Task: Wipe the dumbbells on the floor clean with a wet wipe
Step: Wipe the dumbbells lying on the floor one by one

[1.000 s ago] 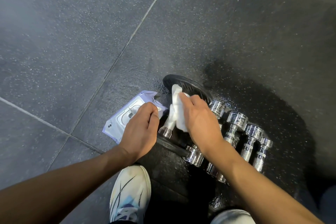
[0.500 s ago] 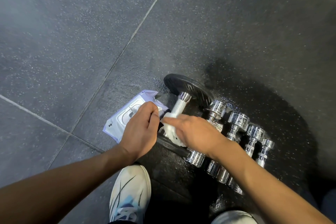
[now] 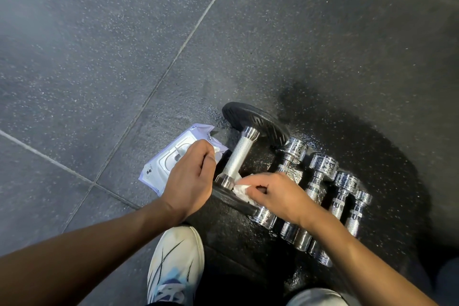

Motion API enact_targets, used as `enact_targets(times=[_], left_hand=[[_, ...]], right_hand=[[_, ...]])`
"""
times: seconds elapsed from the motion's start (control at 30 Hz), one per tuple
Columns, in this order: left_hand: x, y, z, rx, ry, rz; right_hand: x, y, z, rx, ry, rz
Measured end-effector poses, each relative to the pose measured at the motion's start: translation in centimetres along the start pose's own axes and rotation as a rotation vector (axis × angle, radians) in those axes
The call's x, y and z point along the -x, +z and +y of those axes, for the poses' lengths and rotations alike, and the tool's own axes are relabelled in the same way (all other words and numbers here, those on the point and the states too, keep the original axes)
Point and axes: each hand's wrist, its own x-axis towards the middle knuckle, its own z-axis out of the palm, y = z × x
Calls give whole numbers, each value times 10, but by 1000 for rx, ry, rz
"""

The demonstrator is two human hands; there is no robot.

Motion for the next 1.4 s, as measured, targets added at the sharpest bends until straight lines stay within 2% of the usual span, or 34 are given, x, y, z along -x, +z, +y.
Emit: enact_targets(times=[0.13, 0.23, 0.3, 0.37, 0.47, 0.57, 0.67, 0.8, 0.9, 1.0, 1.13, 1.23, 1.33, 1.4], left_hand=[[0, 0, 0, 4, -8, -8], [0, -1, 0, 21, -19, -14], [0, -1, 0, 26, -17, -19], [0, -2, 1, 29, -14, -24], [0, -2, 1, 28, -12, -21], [0, -2, 0, 22, -12, -19], [0, -2, 1, 23, -9, -30], [1, -3, 2, 25, 7, -26], [1, -3, 2, 20, 8, -23], [2, -4, 2, 19, 10, -28], [2, -5, 3, 26, 21, -33], [2, -5, 4, 21, 28, -35], [2, -4, 4, 25, 19, -25], [2, -4, 3, 24, 17, -24]], right_hand=[[-13, 15, -12, -26, 78, 31], [-24, 20, -14, -208, 200, 100], [-29, 25, -13, -432, 287, 177], [-32, 27, -14, -769, 365, 195], [-38, 26, -21, -1282, 415, 97], [-45, 22, -22, -1512, 428, 51], [-51, 9, -26, -1703, 401, 161], [-58, -2, -36, -1921, 433, 452], [-53, -1, -46, -1871, 474, 577], [-41, 0, -54, -1721, 502, 674], [-33, 7, -62, -1391, 358, 843], [-35, 20, -58, -906, 198, 892], [-38, 30, -48, -286, 5, 814], [-37, 28, -42, -29, -66, 736]])
